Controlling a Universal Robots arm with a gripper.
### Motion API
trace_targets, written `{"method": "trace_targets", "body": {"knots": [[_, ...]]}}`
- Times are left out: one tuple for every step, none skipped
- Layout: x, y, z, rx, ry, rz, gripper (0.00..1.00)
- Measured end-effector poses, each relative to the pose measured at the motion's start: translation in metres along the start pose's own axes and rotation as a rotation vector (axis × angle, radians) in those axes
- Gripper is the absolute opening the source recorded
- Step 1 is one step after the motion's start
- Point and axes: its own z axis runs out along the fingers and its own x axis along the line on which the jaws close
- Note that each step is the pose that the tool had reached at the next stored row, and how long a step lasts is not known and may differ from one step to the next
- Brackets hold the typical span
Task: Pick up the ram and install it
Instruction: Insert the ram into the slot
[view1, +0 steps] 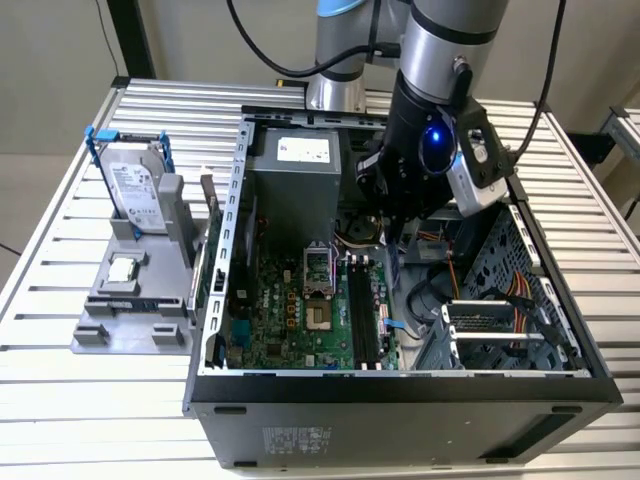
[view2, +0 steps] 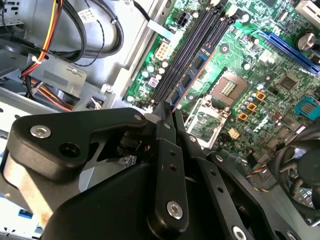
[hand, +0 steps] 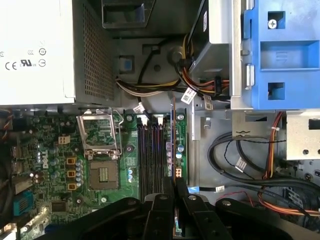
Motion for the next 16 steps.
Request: {"method": "trace_targets", "body": {"knots": [[0.0000, -0.0006, 0.0001, 0.0000, 0.0000, 0.000, 0.00], [0.0000, -0.0013, 0.0002, 0.0001, 0.0000, 0.000, 0.00], [-0.0001, -0.0021, 0.0005, 0.0001, 0.0000, 0.000, 0.00], [-0.0001, -0.0029, 0.0007, 0.0000, 0.0000, -0.001, 0.00], [-0.0001, -0.0037, 0.0008, 0.0000, 0.0000, -0.001, 0.00], [-0.0003, -0.0048, 0.0009, 0.0001, 0.0000, -0.001, 0.00], [-0.0003, -0.0058, 0.0011, 0.0001, 0.0000, -0.001, 0.00], [-0.0003, -0.0066, 0.0017, 0.0002, 0.0000, -0.001, 0.00], [-0.0003, -0.0075, 0.0021, 0.0006, 0.0001, -0.001, 0.00], [-0.0004, -0.0079, 0.0024, 0.0014, 0.0001, -0.001, 0.00], [-0.0003, -0.0079, 0.0023, 0.0017, 0.0008, -0.001, 0.00], [-0.0004, -0.0079, 0.0023, 0.0018, 0.0017, -0.001, 0.00], [-0.0004, -0.0080, 0.0023, 0.0020, 0.0020, -0.001, 0.00], [-0.0004, -0.0085, 0.0023, 0.0020, 0.0021, -0.001, 0.00], [-0.0005, -0.0092, 0.0025, 0.0019, 0.0021, -0.001, 0.00], [-0.0005, -0.0097, 0.0029, 0.0019, 0.0021, -0.001, 0.00]]}}
